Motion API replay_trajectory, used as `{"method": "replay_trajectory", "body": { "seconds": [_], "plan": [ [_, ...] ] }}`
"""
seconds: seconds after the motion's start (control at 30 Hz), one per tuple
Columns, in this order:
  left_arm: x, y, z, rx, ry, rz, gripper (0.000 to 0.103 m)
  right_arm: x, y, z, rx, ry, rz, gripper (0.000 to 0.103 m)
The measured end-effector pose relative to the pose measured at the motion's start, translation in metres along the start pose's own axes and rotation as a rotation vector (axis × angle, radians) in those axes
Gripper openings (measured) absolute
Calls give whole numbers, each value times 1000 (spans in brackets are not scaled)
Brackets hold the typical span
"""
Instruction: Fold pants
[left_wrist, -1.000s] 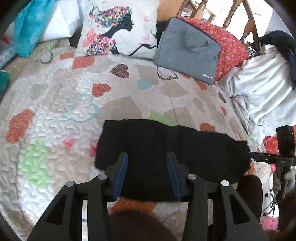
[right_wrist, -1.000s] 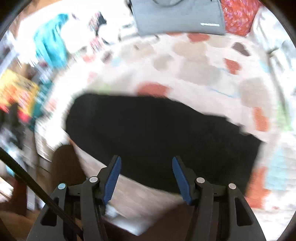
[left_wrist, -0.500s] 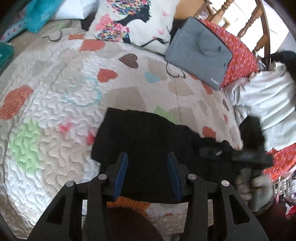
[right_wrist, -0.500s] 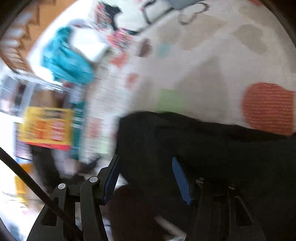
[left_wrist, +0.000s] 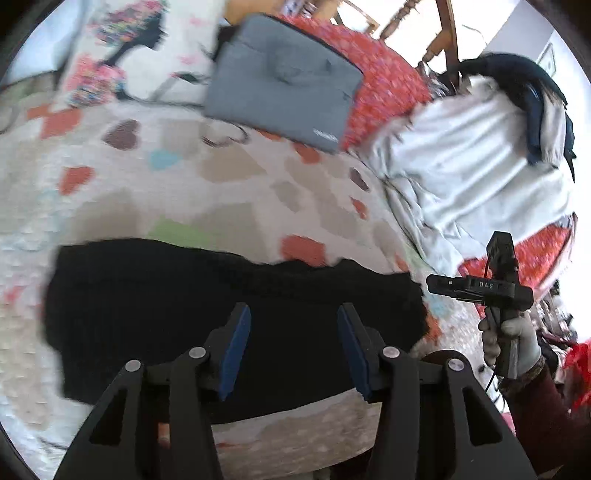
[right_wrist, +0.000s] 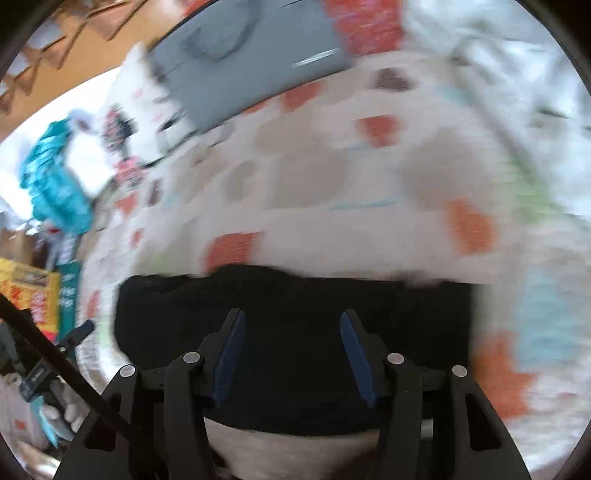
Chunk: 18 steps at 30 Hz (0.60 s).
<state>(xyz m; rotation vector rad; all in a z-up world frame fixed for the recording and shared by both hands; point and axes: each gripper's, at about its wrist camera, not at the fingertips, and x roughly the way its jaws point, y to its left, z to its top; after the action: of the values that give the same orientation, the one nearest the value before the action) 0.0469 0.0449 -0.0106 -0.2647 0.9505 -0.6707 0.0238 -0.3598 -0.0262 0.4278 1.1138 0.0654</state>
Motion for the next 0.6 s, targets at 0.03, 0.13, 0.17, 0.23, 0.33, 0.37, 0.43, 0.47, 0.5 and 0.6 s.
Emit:
{"method": "replay_trajectory", "body": {
  "seconds": [0.03,0.13,0.17,0.23,0.33,0.37,0.43,0.47,0.5,0.6],
  "plan": [
    [13,-8,-1,-2,18,-22,48,-2,-11,-2,17,14,-5,60],
    [36,-23,-6,1,52,-42,48,5,-31,-10,44,38,-35,60],
    [43,-27,-9,-1,67,-45,48,10,-34,-12,46,44,-42,60],
    [52,-31,-14,-11,87,-50,48,19,-44,-14,45,56,-51,60],
    [56,-36,-21,-19,100,-44,48,37,-43,-19,12,68,-70,55],
    [57,-36,-23,-20,100,-37,48,41,-40,-22,-3,75,-72,45],
    [55,-37,-24,-21,98,-23,48,45,-32,-25,-40,89,-91,9],
    [54,-37,-24,-21,96,-14,48,37,-31,-26,-53,65,-100,9],
    [53,-36,-24,-21,93,-5,48,31,-30,-26,-57,47,-104,9],
    [52,-32,-24,-34,90,6,50,6,-41,-29,-9,-15,-119,8]
  ]
}}
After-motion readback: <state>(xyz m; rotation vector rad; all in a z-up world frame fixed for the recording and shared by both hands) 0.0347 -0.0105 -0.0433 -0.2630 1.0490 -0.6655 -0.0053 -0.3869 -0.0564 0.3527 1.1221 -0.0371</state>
